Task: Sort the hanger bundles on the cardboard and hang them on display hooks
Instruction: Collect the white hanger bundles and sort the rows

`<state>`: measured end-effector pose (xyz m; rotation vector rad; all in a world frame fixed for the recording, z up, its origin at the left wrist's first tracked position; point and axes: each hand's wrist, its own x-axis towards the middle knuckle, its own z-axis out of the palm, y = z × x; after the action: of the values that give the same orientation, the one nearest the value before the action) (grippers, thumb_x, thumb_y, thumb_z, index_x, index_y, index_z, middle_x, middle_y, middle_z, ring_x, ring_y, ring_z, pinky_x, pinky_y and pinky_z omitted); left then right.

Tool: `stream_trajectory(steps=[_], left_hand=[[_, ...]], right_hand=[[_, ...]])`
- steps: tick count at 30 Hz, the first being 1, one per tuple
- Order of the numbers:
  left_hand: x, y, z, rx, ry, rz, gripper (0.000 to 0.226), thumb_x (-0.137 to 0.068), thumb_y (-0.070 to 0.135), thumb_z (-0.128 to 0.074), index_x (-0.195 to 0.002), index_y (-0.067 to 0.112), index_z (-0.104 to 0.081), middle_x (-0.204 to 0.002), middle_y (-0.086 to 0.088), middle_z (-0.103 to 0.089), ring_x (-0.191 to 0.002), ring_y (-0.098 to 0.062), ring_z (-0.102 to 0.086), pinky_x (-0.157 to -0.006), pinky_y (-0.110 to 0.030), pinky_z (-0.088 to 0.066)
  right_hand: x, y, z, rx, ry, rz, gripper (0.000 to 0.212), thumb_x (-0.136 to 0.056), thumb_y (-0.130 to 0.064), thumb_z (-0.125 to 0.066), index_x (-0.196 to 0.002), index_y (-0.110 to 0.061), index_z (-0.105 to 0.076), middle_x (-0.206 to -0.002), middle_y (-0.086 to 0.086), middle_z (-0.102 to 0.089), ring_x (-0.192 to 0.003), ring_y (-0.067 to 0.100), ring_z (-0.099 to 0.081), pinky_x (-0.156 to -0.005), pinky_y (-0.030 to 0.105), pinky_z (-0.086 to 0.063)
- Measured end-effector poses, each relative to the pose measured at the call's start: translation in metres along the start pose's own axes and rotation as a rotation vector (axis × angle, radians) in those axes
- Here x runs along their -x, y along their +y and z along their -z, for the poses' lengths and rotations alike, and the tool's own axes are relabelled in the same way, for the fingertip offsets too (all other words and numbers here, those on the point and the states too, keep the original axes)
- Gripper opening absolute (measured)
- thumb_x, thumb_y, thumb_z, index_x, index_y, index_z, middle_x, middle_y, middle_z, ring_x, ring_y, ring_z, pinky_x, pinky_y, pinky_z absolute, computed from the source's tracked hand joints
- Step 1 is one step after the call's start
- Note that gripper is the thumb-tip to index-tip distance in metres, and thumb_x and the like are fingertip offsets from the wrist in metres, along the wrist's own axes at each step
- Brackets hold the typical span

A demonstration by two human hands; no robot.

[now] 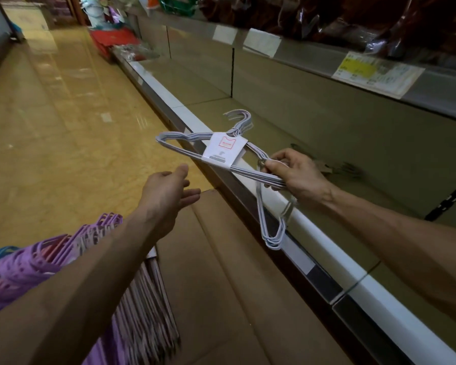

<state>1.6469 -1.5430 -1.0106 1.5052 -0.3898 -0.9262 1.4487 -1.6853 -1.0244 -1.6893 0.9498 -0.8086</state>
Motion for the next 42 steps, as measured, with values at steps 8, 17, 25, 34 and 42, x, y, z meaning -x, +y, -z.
stream_trajectory(steps=[8,17,25,34,42], left_hand=[[0.005,0.043,0.047,0.677,0.136,-0.068,0.029,-0.102,0.04,-0.047,-0.116,0.014,-0.043,-0.106,-0.017,-0.061,-0.076,-0.029,-0.065,-0.061,-0.038,-0.058],[0.011,0.044,0.092,0.681,0.196,-0.111,0.037,-0.105,0.045,-0.036,-0.087,0.016,-0.05,-0.075,-0.003,-0.047,-0.041,-0.014,-0.03,-0.043,-0.018,-0.036],[0.03,0.039,0.113,0.551,0.109,-0.148,0.036,-0.105,0.045,-0.038,-0.106,0.011,-0.049,-0.071,-0.003,-0.042,-0.039,-0.014,-0.03,-0.042,-0.021,-0.034],[0.042,0.041,0.123,0.526,0.039,-0.109,0.034,-0.104,0.043,-0.041,-0.103,0.01,-0.05,-0.069,-0.004,-0.045,-0.04,-0.014,-0.034,-0.044,-0.023,-0.036],[0.044,0.038,0.123,-0.114,0.004,-0.093,0.043,-0.102,0.034,-0.049,-0.136,0.008,-0.045,-0.114,-0.014,-0.062,-0.094,-0.032,-0.068,-0.084,-0.045,-0.058]], right_hand=[[0.029,-0.019,-0.049,-0.436,-0.323,-0.132,0.007,-0.091,-0.008,-0.064,-0.094,-0.009,-0.057,-0.09,0.015,-0.073,-0.076,0.023,-0.066,-0.064,0.029,-0.054],[0.037,-0.048,-0.073,-0.475,-0.671,-0.321,0.035,-0.093,-0.034,-0.06,-0.115,-0.007,-0.065,-0.093,0.012,-0.066,-0.077,0.019,-0.062,-0.062,0.026,-0.057],[0.04,-0.054,-0.119,-0.523,-0.742,-0.451,0.051,-0.094,-0.051,-0.06,-0.118,-0.006,-0.051,-0.085,0.012,-0.057,-0.073,0.022,-0.056,-0.065,0.035,-0.051],[0.045,-0.057,-0.136,-0.545,-0.812,-0.456,0.049,-0.091,-0.042,-0.066,-0.127,-0.011,-0.055,-0.078,0.007,-0.047,-0.067,0.016,-0.048,-0.052,0.026,-0.049],[0.049,-0.042,-0.123,-0.534,-0.553,-0.424,0.03,-0.098,-0.04,-0.056,-0.107,-0.012,-0.058,-0.066,0.002,-0.042,-0.053,0.011,-0.042,-0.044,0.021,-0.041]])
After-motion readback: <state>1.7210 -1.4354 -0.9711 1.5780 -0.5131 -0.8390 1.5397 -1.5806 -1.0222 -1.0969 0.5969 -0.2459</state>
